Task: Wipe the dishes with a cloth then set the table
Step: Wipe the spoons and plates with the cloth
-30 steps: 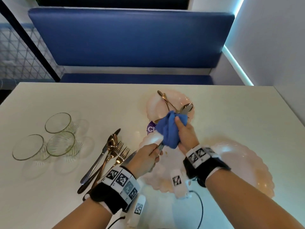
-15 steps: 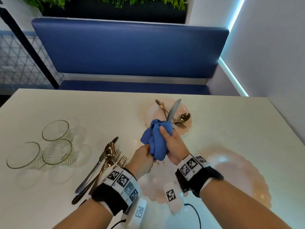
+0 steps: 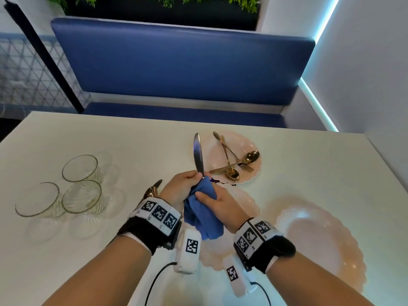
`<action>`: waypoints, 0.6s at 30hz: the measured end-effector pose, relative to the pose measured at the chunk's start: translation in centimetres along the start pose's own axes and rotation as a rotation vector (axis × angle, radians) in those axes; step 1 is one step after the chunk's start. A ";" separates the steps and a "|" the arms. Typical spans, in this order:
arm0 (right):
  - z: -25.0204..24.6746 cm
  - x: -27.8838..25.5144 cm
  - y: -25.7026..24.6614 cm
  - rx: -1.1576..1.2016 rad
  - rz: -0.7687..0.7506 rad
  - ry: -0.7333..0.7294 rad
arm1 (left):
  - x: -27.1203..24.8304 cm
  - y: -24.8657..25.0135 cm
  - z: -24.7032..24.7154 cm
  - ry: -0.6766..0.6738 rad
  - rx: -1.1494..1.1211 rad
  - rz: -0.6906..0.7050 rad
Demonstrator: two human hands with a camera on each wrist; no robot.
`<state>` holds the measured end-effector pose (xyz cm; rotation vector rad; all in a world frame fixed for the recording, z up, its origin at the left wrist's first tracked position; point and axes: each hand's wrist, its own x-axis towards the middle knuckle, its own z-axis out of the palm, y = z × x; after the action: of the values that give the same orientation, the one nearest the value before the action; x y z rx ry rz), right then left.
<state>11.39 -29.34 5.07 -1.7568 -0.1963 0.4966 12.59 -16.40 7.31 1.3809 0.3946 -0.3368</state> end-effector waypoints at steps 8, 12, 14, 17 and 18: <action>0.9 -0.7 1.0 -0.106 0.014 -0.088 | -0.7 -0.8 -1.2 0.078 0.018 0.004; 0.2 -1.6 1.0 -0.132 0.025 -0.296 | -0.8 0.1 -3.8 0.253 -0.094 0.017; -0.8 -2.1 1.4 -0.110 0.055 -0.296 | -0.7 0.5 -6.7 0.322 -0.038 0.047; -3.2 -1.7 1.6 0.051 0.138 -0.073 | -1.4 -1.3 -10.1 0.264 0.410 0.048; -3.9 -1.3 1.4 0.104 0.157 -0.021 | -1.7 -2.3 -10.7 0.228 0.593 0.034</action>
<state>11.69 -33.67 4.72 -1.6728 -0.0467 0.6283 9.27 -6.21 4.59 2.0147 0.4798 -0.2782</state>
